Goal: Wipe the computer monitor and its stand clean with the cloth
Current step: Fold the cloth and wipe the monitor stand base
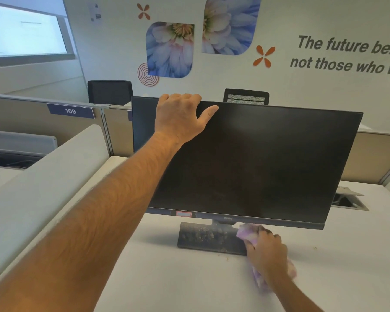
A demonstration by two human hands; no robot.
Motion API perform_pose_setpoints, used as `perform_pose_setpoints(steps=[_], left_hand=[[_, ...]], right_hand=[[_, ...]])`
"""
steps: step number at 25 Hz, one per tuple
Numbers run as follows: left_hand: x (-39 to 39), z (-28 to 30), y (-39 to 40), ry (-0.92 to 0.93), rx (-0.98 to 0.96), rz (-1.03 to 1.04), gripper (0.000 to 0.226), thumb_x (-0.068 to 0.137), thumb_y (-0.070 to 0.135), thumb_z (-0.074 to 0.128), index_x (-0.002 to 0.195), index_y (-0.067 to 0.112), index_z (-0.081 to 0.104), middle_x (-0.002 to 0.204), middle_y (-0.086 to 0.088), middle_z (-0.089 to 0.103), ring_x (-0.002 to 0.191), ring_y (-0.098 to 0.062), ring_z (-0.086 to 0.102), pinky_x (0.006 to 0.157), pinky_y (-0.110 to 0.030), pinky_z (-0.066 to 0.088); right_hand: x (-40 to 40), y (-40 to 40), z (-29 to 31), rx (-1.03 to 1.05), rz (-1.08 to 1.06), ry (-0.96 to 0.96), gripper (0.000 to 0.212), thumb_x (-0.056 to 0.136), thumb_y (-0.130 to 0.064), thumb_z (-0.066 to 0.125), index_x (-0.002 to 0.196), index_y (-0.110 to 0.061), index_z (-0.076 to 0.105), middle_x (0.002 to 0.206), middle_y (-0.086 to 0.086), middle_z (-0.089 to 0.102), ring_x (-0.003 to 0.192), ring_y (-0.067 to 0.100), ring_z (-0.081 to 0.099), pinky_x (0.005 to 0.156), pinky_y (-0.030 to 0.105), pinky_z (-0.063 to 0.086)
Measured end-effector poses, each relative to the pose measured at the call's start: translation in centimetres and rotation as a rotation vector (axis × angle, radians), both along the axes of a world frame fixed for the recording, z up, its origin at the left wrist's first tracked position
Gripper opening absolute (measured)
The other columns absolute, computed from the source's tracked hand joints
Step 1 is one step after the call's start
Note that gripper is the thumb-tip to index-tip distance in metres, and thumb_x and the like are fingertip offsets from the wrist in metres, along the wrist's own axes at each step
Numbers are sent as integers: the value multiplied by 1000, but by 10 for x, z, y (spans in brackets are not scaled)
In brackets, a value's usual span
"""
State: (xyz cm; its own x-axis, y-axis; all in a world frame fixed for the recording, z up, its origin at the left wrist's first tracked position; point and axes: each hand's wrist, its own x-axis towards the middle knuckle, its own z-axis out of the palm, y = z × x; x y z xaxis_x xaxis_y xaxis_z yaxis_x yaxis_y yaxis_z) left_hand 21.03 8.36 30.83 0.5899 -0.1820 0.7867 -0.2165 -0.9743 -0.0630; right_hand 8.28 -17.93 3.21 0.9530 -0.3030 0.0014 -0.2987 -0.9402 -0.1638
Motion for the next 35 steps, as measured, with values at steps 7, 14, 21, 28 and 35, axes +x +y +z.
perform_pose_setpoints(steps=[7, 14, 21, 28, 35], left_hand=[[3, -2, 0, -10, -24, -19, 68, 93, 74, 27, 93, 19, 66, 78, 0, 67, 74, -22, 62, 84, -42, 48], [2, -2, -1, -12, -31, -7, 69, 93, 75, 26, 92, 19, 66, 77, 0, 65, 70, -17, 56, 83, -40, 48], [3, -2, 0, -9, -29, -13, 69, 93, 75, 26, 92, 19, 66, 77, 1, 66, 72, -19, 59, 84, -41, 47], [3, -3, -1, -8, -22, -2, 68, 93, 75, 26, 90, 19, 65, 76, 1, 65, 71, -19, 59, 83, -40, 48], [4, -5, 0, -15, -40, -13, 67, 93, 75, 27, 90, 19, 64, 76, 1, 64, 69, -15, 51, 86, -42, 48]], right_hand=[[0, -11, -9, 58, 89, -145, 48, 94, -57, 51, 130, -27, 58, 126, -5, 66, 106, 19, 58, 95, 33, 47], [-3, -10, -12, 95, 403, -45, 62, 92, -62, 49, 148, -36, 42, 145, -12, 53, 126, 16, 50, 108, 31, 38], [10, 11, -7, -28, 521, 99, 62, 92, -61, 40, 150, -37, 36, 147, -13, 50, 129, 17, 48, 112, 34, 33], [21, 27, -4, -68, 491, 135, 53, 98, -56, 43, 145, -32, 41, 144, -7, 54, 127, 20, 50, 111, 36, 37], [20, 41, 1, -74, 321, 123, 51, 95, -64, 37, 139, -39, 45, 144, -12, 53, 130, 21, 51, 112, 43, 40]])
